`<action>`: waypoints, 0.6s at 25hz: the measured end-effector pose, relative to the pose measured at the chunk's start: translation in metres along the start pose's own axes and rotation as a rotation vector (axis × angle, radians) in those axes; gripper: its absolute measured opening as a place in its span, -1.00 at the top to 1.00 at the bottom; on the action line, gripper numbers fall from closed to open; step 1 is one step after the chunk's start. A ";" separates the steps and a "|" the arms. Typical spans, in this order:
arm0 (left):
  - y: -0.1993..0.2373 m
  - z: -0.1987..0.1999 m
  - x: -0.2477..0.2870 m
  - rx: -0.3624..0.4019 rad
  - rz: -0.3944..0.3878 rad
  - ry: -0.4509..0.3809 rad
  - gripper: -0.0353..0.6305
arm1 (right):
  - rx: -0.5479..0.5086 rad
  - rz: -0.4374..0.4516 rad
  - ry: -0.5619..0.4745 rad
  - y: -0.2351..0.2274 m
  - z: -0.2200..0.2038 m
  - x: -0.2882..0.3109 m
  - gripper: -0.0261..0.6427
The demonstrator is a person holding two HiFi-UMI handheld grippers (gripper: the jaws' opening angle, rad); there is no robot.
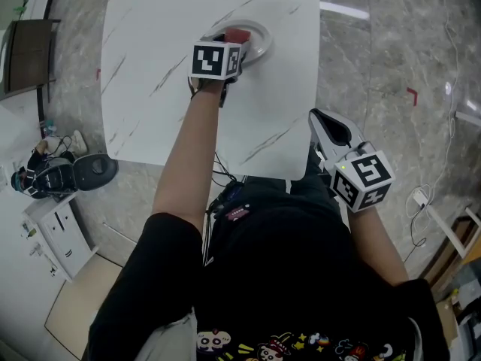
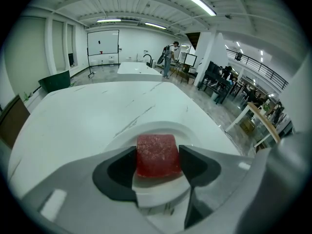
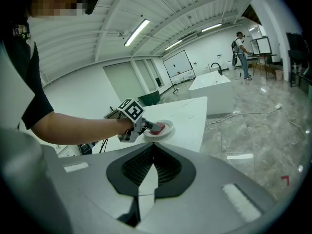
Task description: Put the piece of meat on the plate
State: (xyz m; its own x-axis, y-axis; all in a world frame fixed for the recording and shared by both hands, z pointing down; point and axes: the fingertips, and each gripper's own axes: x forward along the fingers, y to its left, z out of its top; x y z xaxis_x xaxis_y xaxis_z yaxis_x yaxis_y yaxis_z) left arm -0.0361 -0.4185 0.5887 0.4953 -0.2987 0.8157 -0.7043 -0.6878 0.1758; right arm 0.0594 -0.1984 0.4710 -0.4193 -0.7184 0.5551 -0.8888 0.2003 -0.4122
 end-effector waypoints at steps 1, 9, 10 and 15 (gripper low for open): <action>0.000 0.000 0.000 0.002 0.001 0.000 -0.27 | 0.001 0.000 -0.001 -0.001 0.000 0.000 0.85; 0.000 0.000 0.000 0.014 0.003 -0.013 -0.28 | -0.004 0.003 -0.003 0.002 0.001 0.001 0.85; 0.000 0.001 -0.001 0.015 0.003 -0.016 -0.28 | -0.005 0.003 -0.002 0.002 0.001 0.000 0.85; -0.002 0.001 -0.001 0.020 0.000 -0.022 -0.28 | -0.002 0.002 -0.005 0.003 0.001 -0.001 0.85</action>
State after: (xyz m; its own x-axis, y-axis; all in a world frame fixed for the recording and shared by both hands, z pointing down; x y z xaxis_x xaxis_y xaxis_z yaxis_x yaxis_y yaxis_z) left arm -0.0344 -0.4175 0.5865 0.5069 -0.3130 0.8032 -0.6940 -0.7008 0.1649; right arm 0.0574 -0.1983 0.4684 -0.4199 -0.7213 0.5509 -0.8885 0.2030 -0.4115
